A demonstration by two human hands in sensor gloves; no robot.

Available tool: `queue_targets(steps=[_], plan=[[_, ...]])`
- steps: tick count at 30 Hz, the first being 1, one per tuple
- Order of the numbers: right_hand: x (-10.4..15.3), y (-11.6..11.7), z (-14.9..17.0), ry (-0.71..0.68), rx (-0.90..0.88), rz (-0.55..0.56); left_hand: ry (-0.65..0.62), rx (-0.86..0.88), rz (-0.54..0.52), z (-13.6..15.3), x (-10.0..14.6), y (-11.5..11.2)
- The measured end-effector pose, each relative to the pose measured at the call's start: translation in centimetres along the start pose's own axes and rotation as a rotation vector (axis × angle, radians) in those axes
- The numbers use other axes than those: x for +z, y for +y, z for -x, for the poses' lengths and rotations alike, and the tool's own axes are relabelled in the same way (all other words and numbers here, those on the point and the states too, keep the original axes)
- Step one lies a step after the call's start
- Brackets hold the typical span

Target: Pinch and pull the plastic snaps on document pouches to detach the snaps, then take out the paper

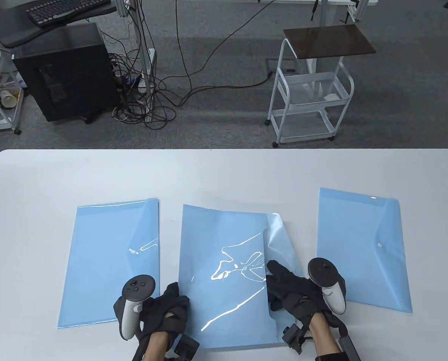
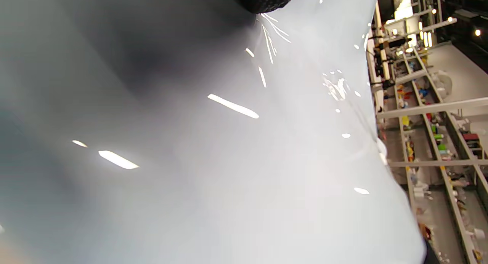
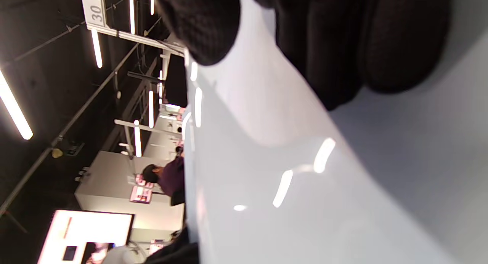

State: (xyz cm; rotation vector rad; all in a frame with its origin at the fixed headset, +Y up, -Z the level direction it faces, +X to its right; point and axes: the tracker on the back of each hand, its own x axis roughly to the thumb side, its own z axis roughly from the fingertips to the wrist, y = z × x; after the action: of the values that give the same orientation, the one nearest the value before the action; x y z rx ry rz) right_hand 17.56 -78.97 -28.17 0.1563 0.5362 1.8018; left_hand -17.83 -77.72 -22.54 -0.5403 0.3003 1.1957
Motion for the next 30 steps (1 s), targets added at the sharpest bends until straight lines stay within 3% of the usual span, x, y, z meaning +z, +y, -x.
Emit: queue_targets(steps=[6,12,17,24,27,30], plan=[[-0.1,0.8,0.1,-0.016,-0.210,-0.014,-0.006,0.023,0.011,0.2,0.0,0.1],[-0.3,2.1,0.0,0.036,-0.035,-0.039,-0.033,0.050,0.032,0.2,0.0,0.1],[0.1,2.2,-1.1,0.040,0.027,0.069,-0.047,0.072,0.027,0.2,0.1,0.4],[1.4,1.9,-2.2,0.066,0.189,0.305,-0.071,0.100,0.028,0.2,0.3,0.6],[2.0,1.1,-2.7,0.080,0.294,0.431,-0.079,0.095,0.011,0.1,0.4,1.0],[2.7,-0.1,-3.2,0.089,0.326,0.481,-0.080,0.113,-0.003,0.3,0.6,1.6]])
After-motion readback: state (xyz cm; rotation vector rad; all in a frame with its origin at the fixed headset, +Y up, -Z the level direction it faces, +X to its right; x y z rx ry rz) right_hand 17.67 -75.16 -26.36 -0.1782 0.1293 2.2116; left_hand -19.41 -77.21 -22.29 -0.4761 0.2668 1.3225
